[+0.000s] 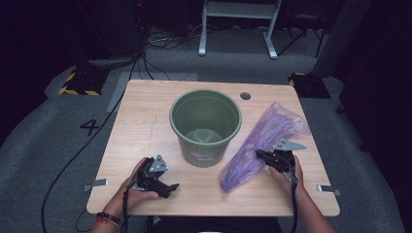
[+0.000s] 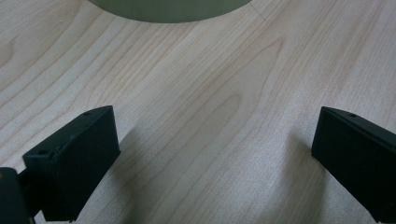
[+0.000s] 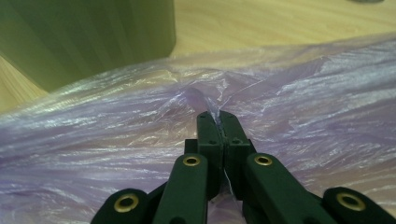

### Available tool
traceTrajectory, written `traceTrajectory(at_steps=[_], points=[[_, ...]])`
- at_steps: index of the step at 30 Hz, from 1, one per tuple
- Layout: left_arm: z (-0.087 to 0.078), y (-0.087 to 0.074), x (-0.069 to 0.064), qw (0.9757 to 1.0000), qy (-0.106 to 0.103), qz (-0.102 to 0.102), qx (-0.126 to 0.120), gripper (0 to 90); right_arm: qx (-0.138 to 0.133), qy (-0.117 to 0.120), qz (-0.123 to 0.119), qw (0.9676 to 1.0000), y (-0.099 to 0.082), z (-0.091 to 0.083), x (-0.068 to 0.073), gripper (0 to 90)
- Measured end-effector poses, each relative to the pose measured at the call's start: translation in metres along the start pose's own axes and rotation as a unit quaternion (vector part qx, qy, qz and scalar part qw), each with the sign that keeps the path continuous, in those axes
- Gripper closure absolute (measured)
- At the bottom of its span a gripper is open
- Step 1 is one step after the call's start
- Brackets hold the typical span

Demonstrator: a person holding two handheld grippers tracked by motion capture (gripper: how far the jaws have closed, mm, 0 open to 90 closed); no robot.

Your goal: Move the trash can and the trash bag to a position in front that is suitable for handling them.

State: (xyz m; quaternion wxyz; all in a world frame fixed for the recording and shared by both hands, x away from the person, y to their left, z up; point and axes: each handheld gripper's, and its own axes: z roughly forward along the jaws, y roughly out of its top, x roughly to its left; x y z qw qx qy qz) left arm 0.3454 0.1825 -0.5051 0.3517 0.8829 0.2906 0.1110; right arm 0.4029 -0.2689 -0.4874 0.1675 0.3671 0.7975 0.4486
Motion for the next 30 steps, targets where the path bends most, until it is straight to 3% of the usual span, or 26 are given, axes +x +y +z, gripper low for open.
traceTrajectory(at_steps=[3,7,18,25,30], points=[[0.000,0.000,0.000,1.0000,-0.001,0.000,0.000,0.5,-0.036,0.013,-0.010,0.9992,0.002,-0.004,-0.004,89.6],[0.000,0.000,0.000,1.0000,0.000,0.001,0.000,0.6,-0.048,0.008,-0.017,0.9987,0.010,-0.002,-0.008,89.6],[0.001,0.001,0.002,1.0000,-0.007,0.005,0.000,0.2,-0.052,0.000,-0.034,0.9981,0.012,-0.002,-0.005,89.6],[0.001,0.001,0.002,1.0000,-0.007,0.006,0.000,0.3,-0.057,0.001,-0.028,0.9980,0.014,-0.005,-0.008,89.6],[0.001,0.001,0.002,1.0000,-0.007,0.006,0.000,0.3,-0.049,0.006,-0.024,0.9985,0.019,0.005,-0.011,89.6]])
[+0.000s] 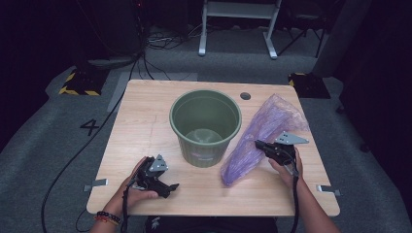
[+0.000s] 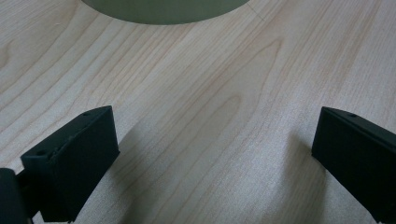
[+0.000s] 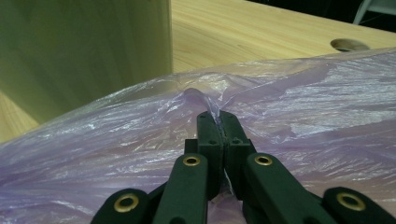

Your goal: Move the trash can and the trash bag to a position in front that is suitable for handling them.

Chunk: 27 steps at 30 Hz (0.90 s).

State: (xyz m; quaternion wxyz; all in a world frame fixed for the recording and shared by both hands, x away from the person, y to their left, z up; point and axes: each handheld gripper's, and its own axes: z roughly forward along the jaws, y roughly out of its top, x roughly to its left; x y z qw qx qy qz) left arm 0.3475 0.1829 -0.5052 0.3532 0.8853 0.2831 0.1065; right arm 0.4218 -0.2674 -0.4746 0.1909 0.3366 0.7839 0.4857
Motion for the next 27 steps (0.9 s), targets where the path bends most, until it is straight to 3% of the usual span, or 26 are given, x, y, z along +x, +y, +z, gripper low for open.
traceTrajectory(at_steps=[9,17,27], points=[[0.000,0.000,-0.001,1.0000,0.002,-0.002,0.000,0.4,0.025,0.019,-0.017,0.9994,0.004,0.031,0.002,89.4],[0.000,0.000,-0.001,1.0000,0.003,-0.002,-0.001,0.5,0.041,0.032,-0.026,0.9983,0.007,0.048,0.007,89.0],[-0.001,-0.001,-0.001,1.0000,0.005,-0.004,0.000,0.6,0.065,0.062,-0.051,0.9947,0.007,0.064,0.027,84.9]])
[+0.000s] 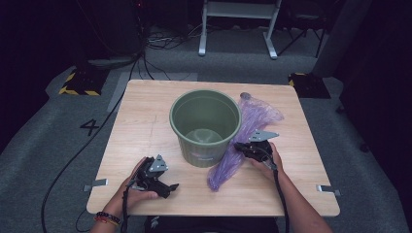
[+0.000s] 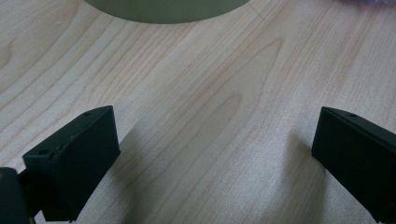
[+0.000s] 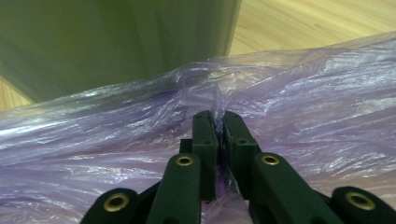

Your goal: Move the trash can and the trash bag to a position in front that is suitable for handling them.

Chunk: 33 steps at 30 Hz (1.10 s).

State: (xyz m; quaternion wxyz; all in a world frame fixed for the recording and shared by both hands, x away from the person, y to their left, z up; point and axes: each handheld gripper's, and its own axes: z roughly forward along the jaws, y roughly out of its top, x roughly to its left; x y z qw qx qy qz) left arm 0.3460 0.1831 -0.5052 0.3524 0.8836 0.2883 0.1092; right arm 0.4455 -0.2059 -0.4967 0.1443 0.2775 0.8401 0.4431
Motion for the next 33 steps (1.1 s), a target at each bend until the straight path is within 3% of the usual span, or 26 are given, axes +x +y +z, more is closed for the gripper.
traceTrajectory(at_steps=[2,6,9,13,15,19,21,23,26,33], points=[[0.0000,0.0000,0.0000,1.0000,0.000,0.000,0.000,0.6,0.001,0.001,0.000,1.0000,-0.0005,0.0006,0.0011,84.3],[0.0000,0.0000,0.0000,1.0000,0.000,0.000,0.000,0.6,0.006,-0.009,-0.001,0.9999,-0.0012,0.0014,0.0030,73.8],[0.0000,0.0000,0.0000,1.0000,0.000,0.000,0.000,0.6,0.015,-0.018,0.010,0.9997,-0.0017,0.0009,0.0014,56.9],[0.0000,0.0000,0.0000,1.0000,0.000,0.000,0.000,0.6,0.025,-0.028,0.018,0.9991,-0.0024,0.0023,0.0013,44.4],[0.0000,-0.0001,0.0001,1.0000,-0.001,0.000,0.000,0.6,0.045,-0.040,0.018,0.9980,-0.0012,0.0064,0.0027,34.7],[0.0000,0.0000,0.0003,1.0000,-0.002,0.002,-0.001,0.6,0.057,-0.045,0.015,0.9972,-0.0005,0.0089,0.0045,32.0],[0.0000,0.0000,0.0003,1.0000,-0.002,0.002,0.000,0.6,0.060,-0.036,0.030,0.9971,-0.0009,0.0087,0.0014,31.2],[-0.0001,0.0000,0.0004,1.0000,-0.002,0.002,0.000,0.6,0.059,-0.032,0.025,0.9974,-0.0006,0.0086,0.0018,38.3],[-0.0001,-0.0001,0.0003,1.0000,-0.002,0.002,0.000,0.6,0.052,-0.023,0.021,0.9982,-0.0005,0.0077,0.0033,58.0],[-0.0001,-0.0001,0.0004,1.0000,-0.002,0.003,0.000,0.6,0.045,-0.003,-0.002,0.9990,-0.0007,0.0081,0.0088,87.6]])
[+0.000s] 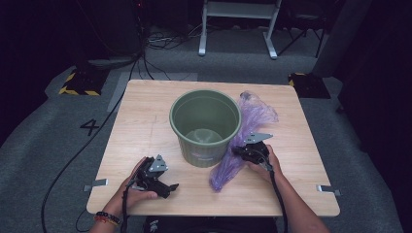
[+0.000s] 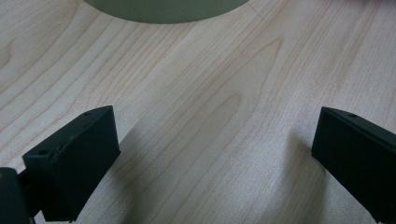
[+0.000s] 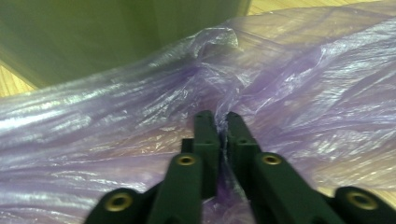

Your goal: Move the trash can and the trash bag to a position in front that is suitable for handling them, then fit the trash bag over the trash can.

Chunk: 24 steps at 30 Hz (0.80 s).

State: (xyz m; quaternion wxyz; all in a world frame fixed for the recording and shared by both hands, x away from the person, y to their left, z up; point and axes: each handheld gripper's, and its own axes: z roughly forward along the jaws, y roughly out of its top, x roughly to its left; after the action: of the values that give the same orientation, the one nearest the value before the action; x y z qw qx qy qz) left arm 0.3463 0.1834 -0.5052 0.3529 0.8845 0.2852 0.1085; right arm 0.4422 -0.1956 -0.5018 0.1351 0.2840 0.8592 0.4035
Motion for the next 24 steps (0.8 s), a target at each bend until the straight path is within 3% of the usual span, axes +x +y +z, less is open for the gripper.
traceTrajectory(at_steps=[12,15,18,24], points=[[0.000,0.000,0.000,1.0000,0.000,0.000,0.000,0.6,-0.010,-0.007,0.017,0.9998,-0.001,-0.002,-0.003,89.8],[0.000,0.000,0.000,1.0000,0.000,0.000,0.000,0.6,-0.019,-0.005,0.026,0.9995,-0.002,-0.003,-0.006,89.8],[0.000,0.000,0.000,1.0000,0.001,0.000,0.000,0.7,-0.042,0.002,0.052,0.9978,-0.004,-0.008,-0.011,89.9],[0.000,0.000,0.000,1.0000,0.001,-0.001,0.000,0.8,-0.058,-0.006,0.056,0.9968,-0.002,-0.013,-0.013,89.9]])
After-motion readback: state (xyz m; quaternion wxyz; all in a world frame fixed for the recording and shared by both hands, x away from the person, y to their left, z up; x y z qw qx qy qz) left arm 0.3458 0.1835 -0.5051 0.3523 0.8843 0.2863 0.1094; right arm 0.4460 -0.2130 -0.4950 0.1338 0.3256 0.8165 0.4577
